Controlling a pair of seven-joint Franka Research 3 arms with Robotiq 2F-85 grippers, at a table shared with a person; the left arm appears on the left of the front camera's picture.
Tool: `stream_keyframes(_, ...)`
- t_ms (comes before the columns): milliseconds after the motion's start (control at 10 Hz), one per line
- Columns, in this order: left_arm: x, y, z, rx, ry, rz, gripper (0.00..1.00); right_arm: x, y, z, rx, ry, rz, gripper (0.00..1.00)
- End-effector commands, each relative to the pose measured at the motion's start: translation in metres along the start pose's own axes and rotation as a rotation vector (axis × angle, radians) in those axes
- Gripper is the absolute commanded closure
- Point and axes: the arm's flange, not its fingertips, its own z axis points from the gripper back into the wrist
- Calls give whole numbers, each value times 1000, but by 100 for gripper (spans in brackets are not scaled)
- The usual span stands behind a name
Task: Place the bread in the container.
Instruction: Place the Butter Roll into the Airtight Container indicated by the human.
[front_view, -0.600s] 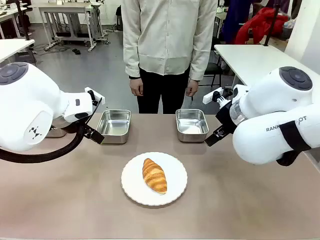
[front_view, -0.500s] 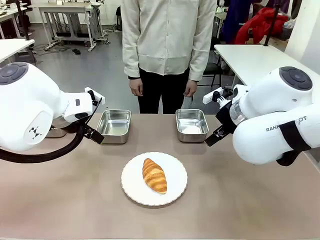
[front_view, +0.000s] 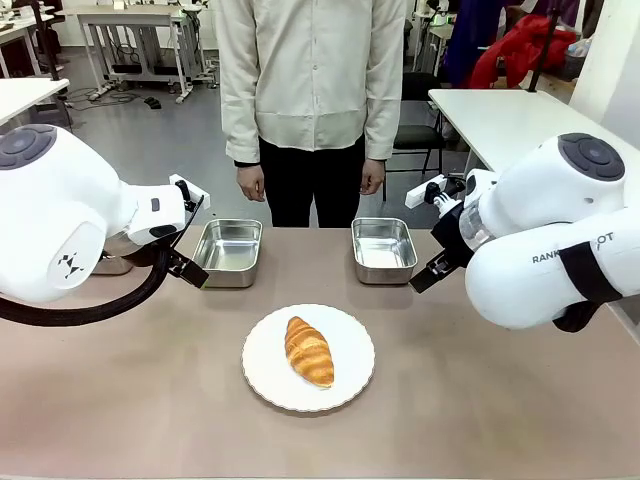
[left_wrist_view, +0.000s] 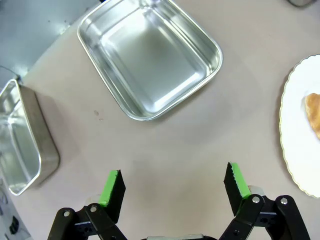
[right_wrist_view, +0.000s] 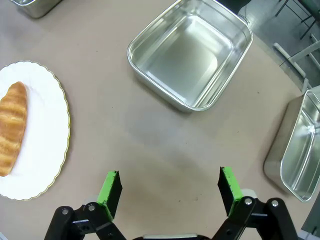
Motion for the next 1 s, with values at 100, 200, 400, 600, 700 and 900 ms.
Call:
stream_keyframes(100, 0, 0, 0, 0, 0, -1, 0, 0, 0, 0, 0, 0, -1, 0)
stream_keyframes(200, 0, 0, 0, 0, 0, -1, 0, 0, 0, 0, 0, 0, 0, 0)
stream_keyframes(400, 0, 18, 14, -34, -18, 0, 0, 8, -25, 22, -24, -61, -22, 0)
stream_keyframes(600, 1, 60, 45, -116, -70, -13, 0, -14, -59, 50, -18, -117, -31, 0)
stream_keyframes(700, -3, 87, 60, -167, -103, -49, 0, -33, -75, 62, -15, -147, -38, 0)
stream_keyframes(900, -17, 159, 80, -359, -151, -176, 0, -81, -101, 79, 2, -241, -34, 0)
